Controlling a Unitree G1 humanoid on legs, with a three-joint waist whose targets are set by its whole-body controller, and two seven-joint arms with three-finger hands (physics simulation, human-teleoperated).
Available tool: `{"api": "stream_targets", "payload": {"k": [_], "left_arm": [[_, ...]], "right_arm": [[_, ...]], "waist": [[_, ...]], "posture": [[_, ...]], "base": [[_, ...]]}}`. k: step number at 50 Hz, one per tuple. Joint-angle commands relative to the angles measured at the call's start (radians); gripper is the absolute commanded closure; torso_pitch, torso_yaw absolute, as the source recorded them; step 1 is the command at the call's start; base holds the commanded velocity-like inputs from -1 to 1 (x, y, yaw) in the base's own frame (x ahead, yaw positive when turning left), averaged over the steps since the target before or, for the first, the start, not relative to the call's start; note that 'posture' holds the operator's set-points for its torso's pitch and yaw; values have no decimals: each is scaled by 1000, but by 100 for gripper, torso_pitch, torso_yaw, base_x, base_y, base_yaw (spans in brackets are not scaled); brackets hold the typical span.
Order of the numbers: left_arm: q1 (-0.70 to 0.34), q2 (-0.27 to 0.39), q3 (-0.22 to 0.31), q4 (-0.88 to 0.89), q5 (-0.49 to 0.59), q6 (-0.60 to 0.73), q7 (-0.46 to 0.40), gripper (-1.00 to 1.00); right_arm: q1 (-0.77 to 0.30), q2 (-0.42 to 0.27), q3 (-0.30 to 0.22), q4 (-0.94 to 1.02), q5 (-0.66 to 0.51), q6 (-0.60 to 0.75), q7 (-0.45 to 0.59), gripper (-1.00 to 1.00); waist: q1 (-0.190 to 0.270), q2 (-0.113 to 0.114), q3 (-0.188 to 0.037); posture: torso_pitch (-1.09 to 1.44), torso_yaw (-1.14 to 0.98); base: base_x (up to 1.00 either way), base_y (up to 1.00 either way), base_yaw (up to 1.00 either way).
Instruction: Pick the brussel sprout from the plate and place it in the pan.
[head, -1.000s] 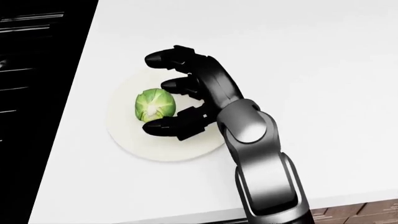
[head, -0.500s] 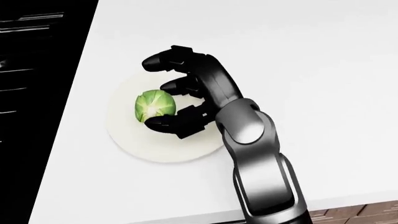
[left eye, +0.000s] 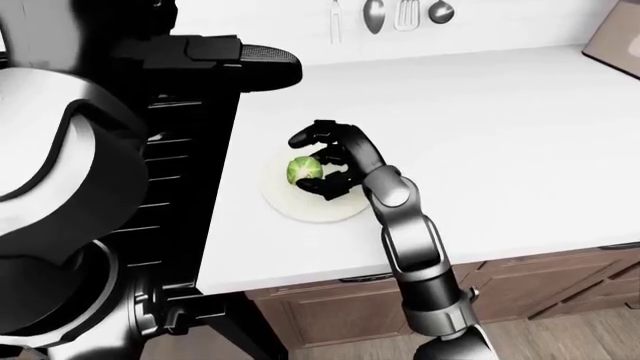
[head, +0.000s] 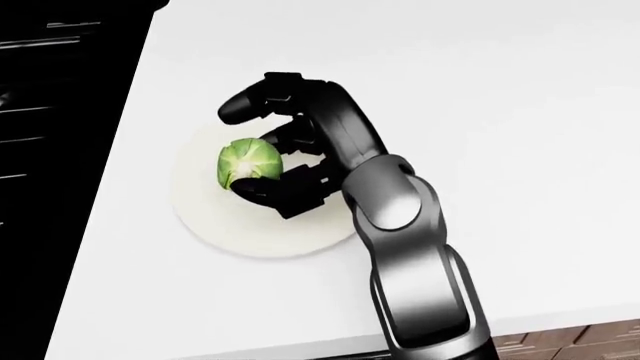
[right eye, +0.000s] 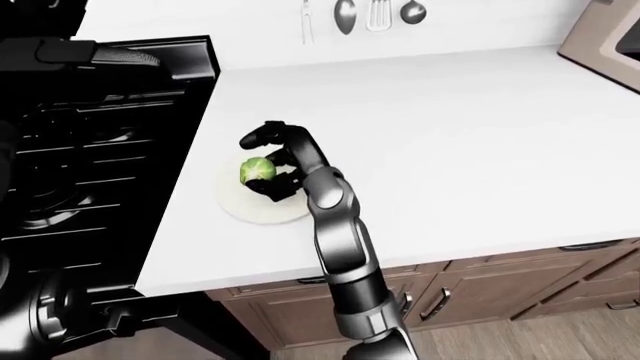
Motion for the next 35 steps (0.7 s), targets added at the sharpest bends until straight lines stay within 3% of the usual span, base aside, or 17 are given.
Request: {"api": "stream_targets", "payload": {"k": [1, 15, 35], "left_arm": [[-28, 8, 13, -7, 9, -21, 2, -100], [-28, 5, 15, -9, 11, -20, -1, -100], [-28, 4, 14, -11, 14, -19, -4, -100]], "right_arm": [[-35, 3, -2, -43, 2, -29, -9, 6], [-49, 5, 2, -103, -9, 6, -11, 10], [-111, 11, 11, -322, -38, 180, 34, 30]], "waist": [[0, 4, -27], [1, 3, -27], [1, 3, -23]], "posture": [[0, 0], [0, 0], [0, 0]], "base": [[0, 0, 0], [0, 0, 0], [0, 0, 0]]}}
